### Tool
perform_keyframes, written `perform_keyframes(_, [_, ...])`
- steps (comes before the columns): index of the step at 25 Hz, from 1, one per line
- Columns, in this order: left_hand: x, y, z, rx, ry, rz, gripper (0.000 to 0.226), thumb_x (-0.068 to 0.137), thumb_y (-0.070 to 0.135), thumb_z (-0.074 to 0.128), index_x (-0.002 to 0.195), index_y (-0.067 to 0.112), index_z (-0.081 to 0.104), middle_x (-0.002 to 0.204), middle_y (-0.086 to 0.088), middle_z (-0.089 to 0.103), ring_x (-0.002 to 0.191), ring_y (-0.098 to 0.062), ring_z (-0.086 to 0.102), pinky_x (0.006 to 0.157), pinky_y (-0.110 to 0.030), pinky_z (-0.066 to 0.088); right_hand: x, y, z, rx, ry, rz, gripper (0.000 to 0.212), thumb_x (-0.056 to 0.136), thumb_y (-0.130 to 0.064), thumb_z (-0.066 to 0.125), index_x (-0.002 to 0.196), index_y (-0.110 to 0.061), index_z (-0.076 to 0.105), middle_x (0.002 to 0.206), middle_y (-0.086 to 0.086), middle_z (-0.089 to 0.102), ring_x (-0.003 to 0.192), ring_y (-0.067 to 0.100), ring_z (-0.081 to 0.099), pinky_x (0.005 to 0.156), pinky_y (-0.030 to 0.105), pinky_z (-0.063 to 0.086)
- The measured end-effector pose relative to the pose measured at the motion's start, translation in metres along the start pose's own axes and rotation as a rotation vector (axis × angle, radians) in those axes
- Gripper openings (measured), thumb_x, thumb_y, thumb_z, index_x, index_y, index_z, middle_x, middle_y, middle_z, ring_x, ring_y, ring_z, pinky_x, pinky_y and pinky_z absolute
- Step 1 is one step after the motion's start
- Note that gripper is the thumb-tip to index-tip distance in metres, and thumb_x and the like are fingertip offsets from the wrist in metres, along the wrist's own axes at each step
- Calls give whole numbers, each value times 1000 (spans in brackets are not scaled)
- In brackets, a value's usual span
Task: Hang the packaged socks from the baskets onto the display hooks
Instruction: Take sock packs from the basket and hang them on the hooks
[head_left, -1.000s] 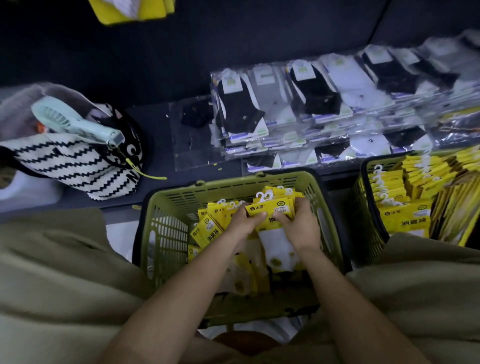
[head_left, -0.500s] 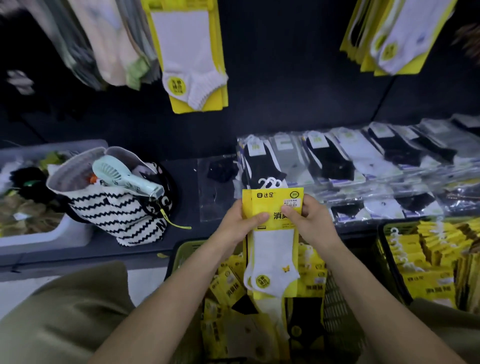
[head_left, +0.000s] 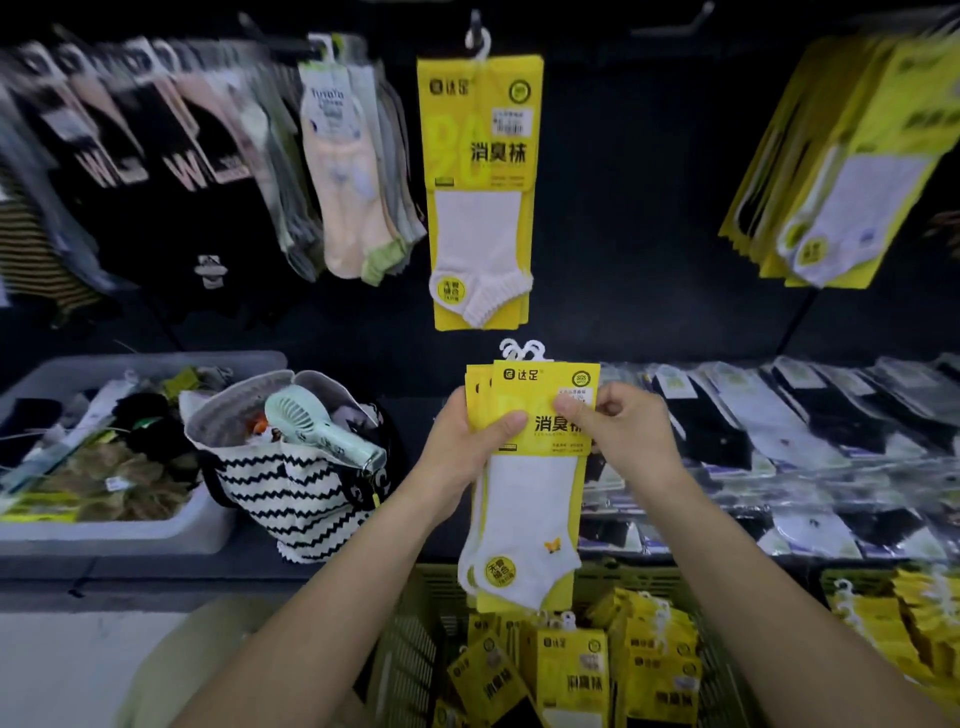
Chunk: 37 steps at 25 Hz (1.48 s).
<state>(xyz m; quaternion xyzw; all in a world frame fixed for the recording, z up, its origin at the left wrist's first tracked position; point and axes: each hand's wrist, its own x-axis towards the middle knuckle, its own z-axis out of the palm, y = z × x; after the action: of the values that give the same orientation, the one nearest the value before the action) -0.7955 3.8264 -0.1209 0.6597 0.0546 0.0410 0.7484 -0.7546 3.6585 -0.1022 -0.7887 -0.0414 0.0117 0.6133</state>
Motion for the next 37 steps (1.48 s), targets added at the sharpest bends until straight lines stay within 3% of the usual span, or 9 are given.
perform_keyframes(3, [5, 11, -2, 18, 11, 43, 52, 74, 16, 74, 121, 9, 51, 114, -10, 67, 102, -26, 66, 87, -43, 54, 4, -21, -10, -12, -76, -57, 13, 78, -23, 74, 86, -19, 65, 89, 0, 70, 81, 14, 66, 69, 28, 54])
perform_keyframes(5, [10, 22, -2, 51, 30, 94, 45, 74, 14, 75, 114, 15, 54, 107, -5, 69, 97, -20, 68, 80, -36, 56, 12, -43, -15, -26, 3, -136, 15, 79, -31, 71, 87, -22, 62, 88, -4, 66, 77, 7, 60, 65, 22, 49])
perform_keyframes(7, [13, 33, -2, 89, 50, 146, 38, 74, 12, 77, 102, 25, 55, 95, 5, 71, 86, -9, 70, 68, -23, 56, 20, -70, -17, -80, -12, -214, 10, 82, -36, 67, 78, -28, 64, 81, -9, 66, 74, 5, 60, 65, 22, 48])
perform_keyframes(10, [16, 49, -6, 131, 67, 194, 35, 74, 13, 76, 95, 31, 55, 87, 11, 70, 79, -2, 69, 61, -17, 53, 30, -100, -11, -172, -87, -290, 15, 84, -20, 65, 71, -27, 64, 76, -7, 65, 75, 12, 59, 71, 32, 50])
perform_keyframes(17, [23, 75, -15, 43, 106, 263, 22, 86, 35, 60, 104, 24, 57, 108, -4, 68, 96, -21, 67, 81, -37, 56, 43, -141, -3, -135, -106, -304, 17, 88, -13, 59, 74, -21, 60, 79, 4, 67, 73, 14, 60, 68, 29, 50])
perform_keyframes(23, [31, 100, -25, -11, 163, 320, 19, 86, 33, 59, 103, 24, 59, 108, -4, 69, 97, -20, 67, 81, -36, 55, 47, -173, -4, -161, -167, -361, 15, 86, -14, 64, 72, -20, 64, 82, 3, 68, 77, 13, 61, 74, 28, 51])
perform_keyframes(30, [24, 93, -25, -26, 199, 350, 22, 81, 38, 62, 100, 29, 58, 104, 2, 69, 96, -18, 68, 80, -34, 56, 40, -169, 10, -10, -182, -276, 16, 86, -14, 65, 71, -19, 66, 74, -6, 65, 66, 4, 59, 52, 8, 46])
perform_keyframes(33, [21, 88, -23, -72, 219, 339, 30, 73, 45, 63, 99, 30, 59, 99, 5, 71, 93, -17, 69, 79, -37, 55, 39, -169, 8, -121, -188, -303, 19, 88, -15, 62, 70, -19, 65, 76, -6, 65, 71, 8, 60, 59, 13, 49])
perform_keyframes(37, [21, 88, -20, -134, 220, 342, 31, 72, 47, 65, 99, 32, 60, 104, 0, 71, 98, -25, 68, 86, -49, 54, 40, -173, 4, -222, -162, -342, 21, 89, -16, 61, 68, -21, 64, 82, 2, 68, 81, 18, 62, 79, 35, 52])
